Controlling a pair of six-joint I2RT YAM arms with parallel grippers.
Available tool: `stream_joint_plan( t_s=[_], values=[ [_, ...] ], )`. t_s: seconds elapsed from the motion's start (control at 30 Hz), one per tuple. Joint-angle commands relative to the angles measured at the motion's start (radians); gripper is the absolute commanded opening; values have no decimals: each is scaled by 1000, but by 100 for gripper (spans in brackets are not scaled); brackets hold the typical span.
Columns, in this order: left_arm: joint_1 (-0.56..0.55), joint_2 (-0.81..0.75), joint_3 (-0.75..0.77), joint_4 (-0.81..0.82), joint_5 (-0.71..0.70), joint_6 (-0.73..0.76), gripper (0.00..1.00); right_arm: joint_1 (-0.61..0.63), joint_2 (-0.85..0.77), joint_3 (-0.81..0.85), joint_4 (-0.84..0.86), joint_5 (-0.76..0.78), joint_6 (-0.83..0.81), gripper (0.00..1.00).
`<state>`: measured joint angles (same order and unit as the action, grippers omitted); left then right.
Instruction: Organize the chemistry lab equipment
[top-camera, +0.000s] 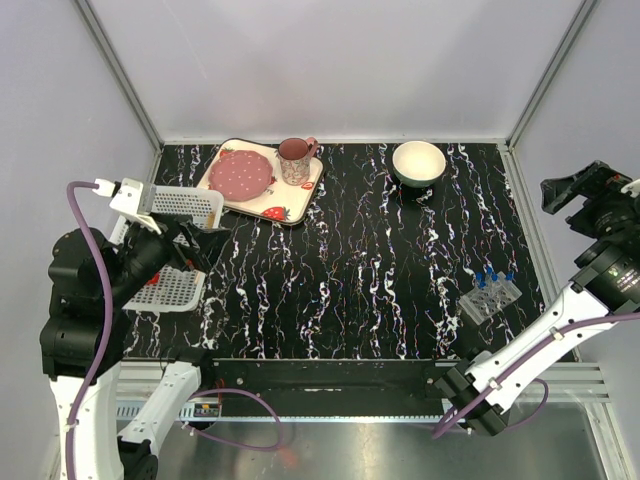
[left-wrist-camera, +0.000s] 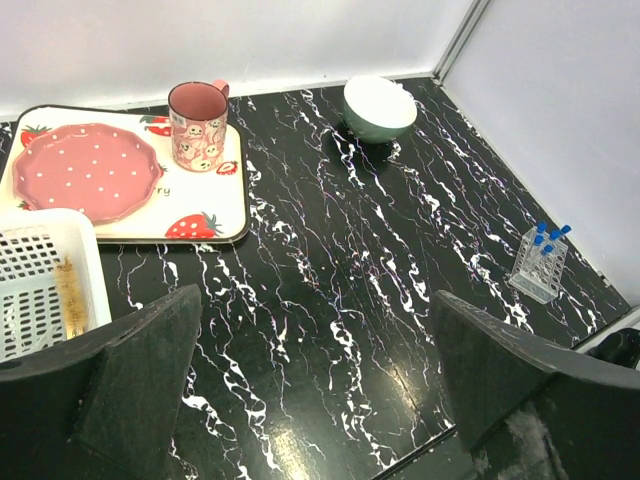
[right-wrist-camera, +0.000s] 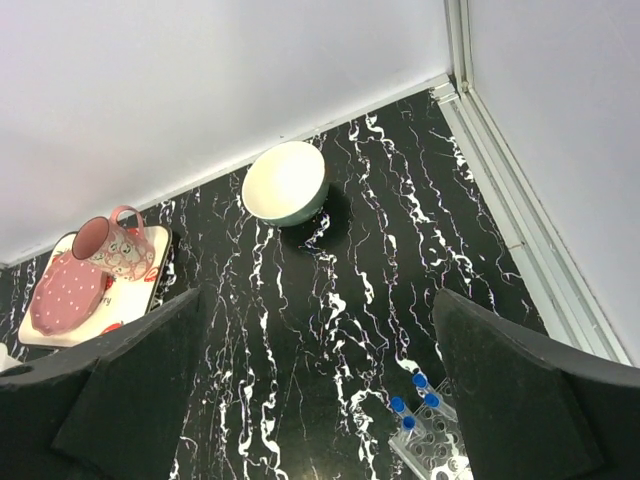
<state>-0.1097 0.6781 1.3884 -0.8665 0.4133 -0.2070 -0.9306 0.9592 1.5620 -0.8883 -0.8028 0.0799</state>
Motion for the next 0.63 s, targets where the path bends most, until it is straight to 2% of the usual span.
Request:
stream_joint_plan(
  t_s=[0.0,0.6],
  values=[
    [1,0,31,11,-18,-12,99,-5,-13,33,-26,24,14,100],
    [1,0,34,11,-7,-8,99,-5,-13,46,-41,54,-26,100]
  ],
)
